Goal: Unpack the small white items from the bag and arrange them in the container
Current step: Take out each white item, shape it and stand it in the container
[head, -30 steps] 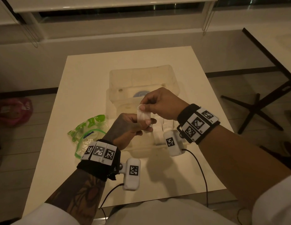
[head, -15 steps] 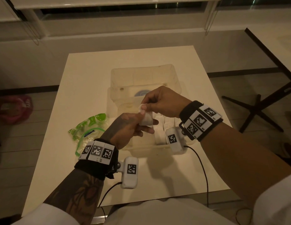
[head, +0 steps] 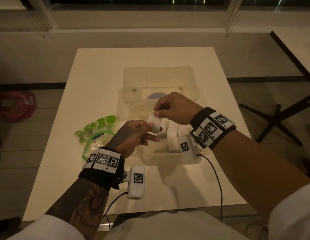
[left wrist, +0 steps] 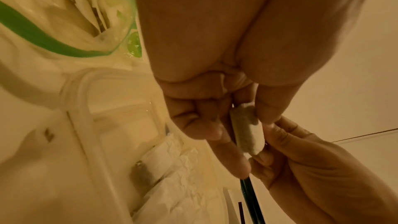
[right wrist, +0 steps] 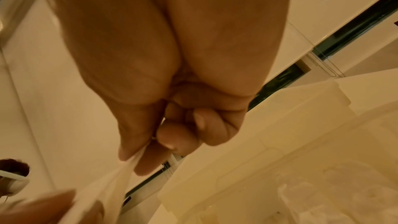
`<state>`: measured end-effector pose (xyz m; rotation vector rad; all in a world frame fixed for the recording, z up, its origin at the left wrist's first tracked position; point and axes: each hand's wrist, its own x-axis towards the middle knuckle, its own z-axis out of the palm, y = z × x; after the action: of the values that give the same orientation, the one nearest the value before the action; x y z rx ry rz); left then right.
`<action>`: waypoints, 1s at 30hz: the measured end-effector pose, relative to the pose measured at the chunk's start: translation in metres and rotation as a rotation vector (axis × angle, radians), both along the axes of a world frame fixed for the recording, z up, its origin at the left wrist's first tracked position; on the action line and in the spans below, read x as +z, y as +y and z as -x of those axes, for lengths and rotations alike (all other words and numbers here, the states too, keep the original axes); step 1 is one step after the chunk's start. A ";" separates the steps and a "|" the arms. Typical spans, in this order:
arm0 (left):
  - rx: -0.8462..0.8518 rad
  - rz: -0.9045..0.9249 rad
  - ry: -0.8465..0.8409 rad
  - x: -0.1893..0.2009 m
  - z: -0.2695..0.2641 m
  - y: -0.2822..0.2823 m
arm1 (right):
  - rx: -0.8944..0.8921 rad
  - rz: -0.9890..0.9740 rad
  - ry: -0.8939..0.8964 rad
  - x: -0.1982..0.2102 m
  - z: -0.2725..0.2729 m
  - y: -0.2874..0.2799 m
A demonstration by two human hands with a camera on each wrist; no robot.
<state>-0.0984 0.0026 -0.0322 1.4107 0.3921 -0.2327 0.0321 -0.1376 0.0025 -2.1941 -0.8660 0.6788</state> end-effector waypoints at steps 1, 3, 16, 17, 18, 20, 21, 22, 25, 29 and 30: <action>0.024 0.001 0.003 -0.001 0.001 0.002 | 0.001 0.010 0.003 -0.001 -0.001 0.001; 0.085 -0.006 0.003 -0.001 0.005 0.007 | 0.016 0.037 0.003 -0.003 -0.002 0.002; 0.294 -0.281 0.119 -0.016 0.052 0.053 | 0.087 0.421 -0.018 -0.053 -0.004 0.017; 0.295 -0.300 0.136 -0.018 0.055 0.055 | 0.099 0.452 -0.023 -0.056 -0.005 0.018; 0.292 -0.321 0.155 -0.020 0.059 0.056 | 0.109 0.484 -0.031 -0.058 -0.005 0.020; 0.286 -0.352 0.190 -0.025 0.063 0.057 | 0.118 0.540 -0.050 -0.063 -0.007 0.022; 0.286 -0.361 0.207 -0.027 0.065 0.057 | 0.119 0.557 -0.057 -0.065 -0.009 0.023; 0.288 -0.367 0.225 -0.029 0.066 0.057 | 0.117 0.570 -0.064 -0.067 -0.010 0.024; 0.290 -0.399 0.261 -0.035 0.068 0.055 | 0.112 0.608 -0.104 -0.068 -0.012 0.026; 0.305 -0.510 0.268 -0.038 0.070 0.051 | 0.137 0.648 -0.179 -0.064 -0.013 0.028; 0.305 -0.545 0.264 -0.039 0.069 0.050 | 0.143 0.663 -0.200 -0.063 -0.014 0.029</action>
<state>-0.1679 0.0526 -0.0709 1.8306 0.9331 -0.0602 0.0459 -0.1087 -0.0610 -2.8463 -1.0074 0.9261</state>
